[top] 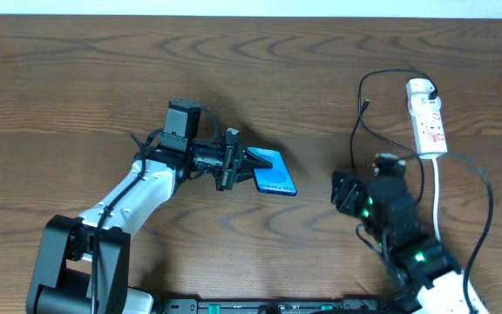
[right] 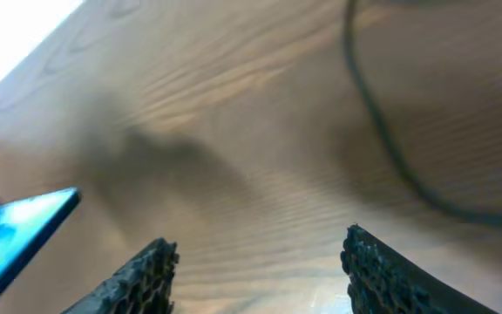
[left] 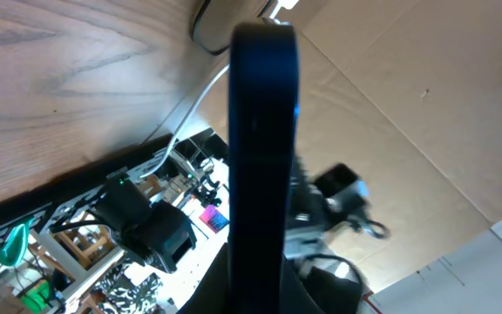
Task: Plug charger to phone and switch on socket
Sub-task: 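Move the right gripper to the power strip and grasp the black cable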
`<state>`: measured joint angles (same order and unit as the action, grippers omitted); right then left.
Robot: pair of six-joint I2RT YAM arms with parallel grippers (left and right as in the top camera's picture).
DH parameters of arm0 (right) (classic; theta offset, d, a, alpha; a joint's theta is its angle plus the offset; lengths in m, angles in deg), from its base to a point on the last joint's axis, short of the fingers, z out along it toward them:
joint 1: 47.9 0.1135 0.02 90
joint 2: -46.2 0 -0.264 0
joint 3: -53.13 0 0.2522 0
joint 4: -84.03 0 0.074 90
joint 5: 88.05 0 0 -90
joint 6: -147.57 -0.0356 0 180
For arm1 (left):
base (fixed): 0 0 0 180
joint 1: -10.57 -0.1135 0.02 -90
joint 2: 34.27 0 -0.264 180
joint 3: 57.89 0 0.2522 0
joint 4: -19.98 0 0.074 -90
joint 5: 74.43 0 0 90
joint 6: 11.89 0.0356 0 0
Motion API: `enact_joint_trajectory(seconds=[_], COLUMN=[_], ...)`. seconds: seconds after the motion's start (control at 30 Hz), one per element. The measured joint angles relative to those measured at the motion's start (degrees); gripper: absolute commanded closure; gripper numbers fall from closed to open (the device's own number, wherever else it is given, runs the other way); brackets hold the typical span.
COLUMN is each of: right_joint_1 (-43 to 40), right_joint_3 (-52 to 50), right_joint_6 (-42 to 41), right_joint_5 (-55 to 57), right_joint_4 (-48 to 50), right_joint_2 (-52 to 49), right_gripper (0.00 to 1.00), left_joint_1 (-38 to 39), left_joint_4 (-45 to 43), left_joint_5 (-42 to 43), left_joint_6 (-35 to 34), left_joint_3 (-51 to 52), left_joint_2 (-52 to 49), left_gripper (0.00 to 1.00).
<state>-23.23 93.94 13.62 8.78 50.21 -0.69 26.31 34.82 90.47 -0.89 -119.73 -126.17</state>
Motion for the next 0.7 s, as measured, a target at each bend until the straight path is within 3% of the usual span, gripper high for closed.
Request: enact_joint_trajectory(seconds=[0.33,0.7], right_joint_1=[-3.0,-7.6], right_joint_3=[30.9,42.0], right_joint_6=[2.1,2.4], right_joint_5=[8.3,9.3], right_joint_4=[-19.3,-17.6], right_joint_2=[-29.3,-54.1], right_gripper=[0.39,0.42], left_joint_1=[0.0,0.0], left_joint_4=[-0.1,0.0], left_joint_5=[-0.2,-0.2], left_joint_6=[0.0,0.0], left_joint_3=[0.0,0.0], left_joint_2=[0.0,0.0], left_gripper=[0.92,0.93])
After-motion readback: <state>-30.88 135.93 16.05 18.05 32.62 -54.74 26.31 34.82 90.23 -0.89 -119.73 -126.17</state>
